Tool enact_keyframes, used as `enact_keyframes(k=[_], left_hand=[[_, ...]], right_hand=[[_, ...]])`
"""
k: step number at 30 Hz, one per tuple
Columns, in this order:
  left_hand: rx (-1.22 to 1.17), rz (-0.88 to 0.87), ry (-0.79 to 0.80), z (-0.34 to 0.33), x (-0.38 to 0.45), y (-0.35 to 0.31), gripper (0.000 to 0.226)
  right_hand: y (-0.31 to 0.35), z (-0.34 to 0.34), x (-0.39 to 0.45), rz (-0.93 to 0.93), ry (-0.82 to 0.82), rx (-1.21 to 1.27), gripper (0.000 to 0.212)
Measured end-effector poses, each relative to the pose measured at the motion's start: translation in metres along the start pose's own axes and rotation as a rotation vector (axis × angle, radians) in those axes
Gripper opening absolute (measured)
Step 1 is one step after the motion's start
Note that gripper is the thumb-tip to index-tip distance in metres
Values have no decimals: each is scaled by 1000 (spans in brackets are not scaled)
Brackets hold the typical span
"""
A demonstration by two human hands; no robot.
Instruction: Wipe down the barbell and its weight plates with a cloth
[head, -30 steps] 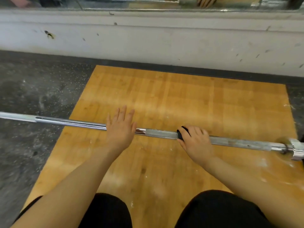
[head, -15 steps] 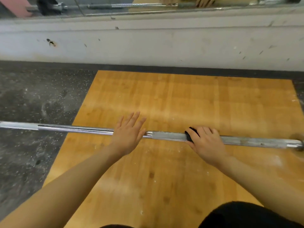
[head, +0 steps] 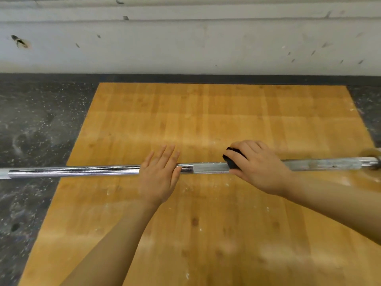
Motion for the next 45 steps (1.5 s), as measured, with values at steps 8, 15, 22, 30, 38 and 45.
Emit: enact_keyframes(k=[8, 15, 22, 30, 38, 45], left_hand=[[-22, -27, -95, -6, -7, 2, 47], [-7, -62, -121, -6, -12, 3, 50], [23, -103, -164, -12, -15, 7, 48], [12, -88, -191, -10, -16, 4, 45], [7, -72, -174, -8, -13, 3, 46], [2, -93, -108, -7, -9, 7, 49]], right_hand=[[67, -38, 15, -326, -37, 59, 38], [88, -48, 37, -267, -34, 34, 43], [76, -43, 24, -290, -55, 30, 39], [43, -35, -16, -414, -41, 9, 39], [96, -45, 36, -350, -29, 19, 39], [68, -44, 3, -432, -37, 10, 42]])
Point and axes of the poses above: each hand's wrist, its own x-axis towards the middle knuckle, its own z-axis out of the back of the hand, y = z × x, the point moved 1 cm from there along x, towards the middle knuckle, and after that the axes turned 1 degree about z, right-handed, at the moved point
